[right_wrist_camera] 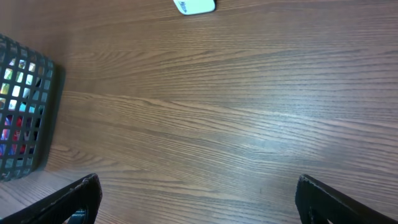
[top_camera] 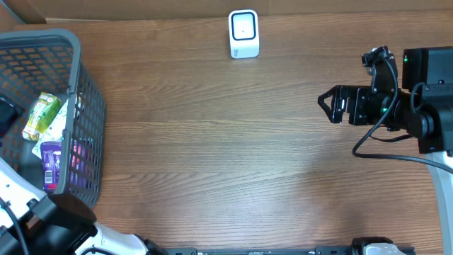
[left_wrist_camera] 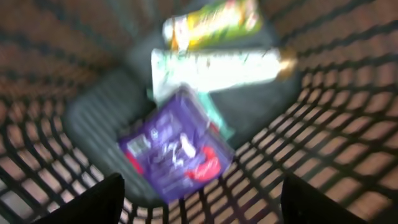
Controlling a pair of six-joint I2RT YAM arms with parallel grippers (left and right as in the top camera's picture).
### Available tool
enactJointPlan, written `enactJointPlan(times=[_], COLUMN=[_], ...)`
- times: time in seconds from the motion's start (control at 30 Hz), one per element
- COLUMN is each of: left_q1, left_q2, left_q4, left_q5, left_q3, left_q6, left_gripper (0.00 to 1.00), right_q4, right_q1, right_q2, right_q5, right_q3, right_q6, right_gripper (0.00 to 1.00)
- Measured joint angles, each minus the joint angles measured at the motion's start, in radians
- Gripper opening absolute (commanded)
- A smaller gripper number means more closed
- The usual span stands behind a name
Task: Scan the item barcode
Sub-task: 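Grasp the purple snack bag with the left gripper and lift it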
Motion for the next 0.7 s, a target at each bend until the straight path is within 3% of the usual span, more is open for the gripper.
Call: enactJointPlan(times=[0.2, 0.7], left_q1=[0.0, -0.003], left_q2=[0.006, 0.007], left_q4=[0.097, 0.531], left_q5=[-0.047, -0.083], left_q3=[-0.214, -0.686], left_q6=[-0.055, -0.068], left_gripper=[0.75, 0.74], right_q4=[-0.034, -0.034], right_q1=[0.0, 0.0], right_q2=[0.0, 0.0], right_q5=[0.0, 0.0], right_q3=[0.0, 0.0], right_q6=[-0.001, 0.0], right_gripper=[1.0, 1.0])
